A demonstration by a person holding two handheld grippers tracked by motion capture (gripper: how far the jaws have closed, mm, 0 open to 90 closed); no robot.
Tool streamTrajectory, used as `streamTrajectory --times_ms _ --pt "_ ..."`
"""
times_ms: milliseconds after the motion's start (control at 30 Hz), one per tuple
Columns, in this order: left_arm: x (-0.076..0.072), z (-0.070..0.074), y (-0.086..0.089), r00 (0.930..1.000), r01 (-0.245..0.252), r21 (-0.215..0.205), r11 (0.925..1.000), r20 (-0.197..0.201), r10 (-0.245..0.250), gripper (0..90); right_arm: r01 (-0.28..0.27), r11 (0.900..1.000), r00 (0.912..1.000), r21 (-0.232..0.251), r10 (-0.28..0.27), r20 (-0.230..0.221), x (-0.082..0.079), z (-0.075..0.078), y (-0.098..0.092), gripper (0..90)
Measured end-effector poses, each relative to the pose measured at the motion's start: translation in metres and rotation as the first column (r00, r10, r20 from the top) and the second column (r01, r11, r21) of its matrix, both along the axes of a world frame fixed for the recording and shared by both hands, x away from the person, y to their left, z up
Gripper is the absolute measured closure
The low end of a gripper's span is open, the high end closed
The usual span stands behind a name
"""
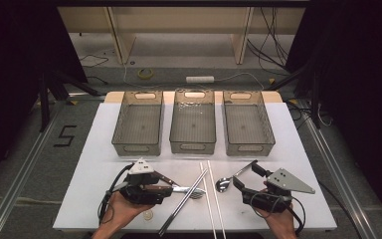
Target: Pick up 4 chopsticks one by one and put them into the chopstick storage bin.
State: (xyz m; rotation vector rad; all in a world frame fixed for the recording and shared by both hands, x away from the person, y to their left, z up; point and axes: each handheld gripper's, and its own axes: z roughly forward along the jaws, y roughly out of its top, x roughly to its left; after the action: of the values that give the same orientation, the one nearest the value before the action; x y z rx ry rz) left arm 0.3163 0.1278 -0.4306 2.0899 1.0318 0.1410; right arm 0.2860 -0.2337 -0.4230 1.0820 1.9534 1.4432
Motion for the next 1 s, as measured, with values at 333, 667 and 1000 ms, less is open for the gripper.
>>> streamTrajectory --times_ms 333,667,1000 --pt "0.003 -0.018 -0.023 0.993 0.058 0.082 0.9949 -0.108 -0.049 49.2 -0.004 1.0 1.0 -0.001 0.004 -0.001 0.0 0.0 0.001 24.6" --pt "0.004 -0.03 -0.043 0.9876 0.11 0.169 0.9795 -0.13 -0.088 59.7 -0.015 1.0 0.9999 -0.005 0.015 0.002 0.0 0.0 0.002 24.9" --pt "0.009 -0.037 -0.054 0.986 0.124 0.2 0.972 -0.135 -0.098 67.8 -0.022 1.0 0.9997 -0.007 0.022 0.005 0.0 -0.001 0.002 25.0"
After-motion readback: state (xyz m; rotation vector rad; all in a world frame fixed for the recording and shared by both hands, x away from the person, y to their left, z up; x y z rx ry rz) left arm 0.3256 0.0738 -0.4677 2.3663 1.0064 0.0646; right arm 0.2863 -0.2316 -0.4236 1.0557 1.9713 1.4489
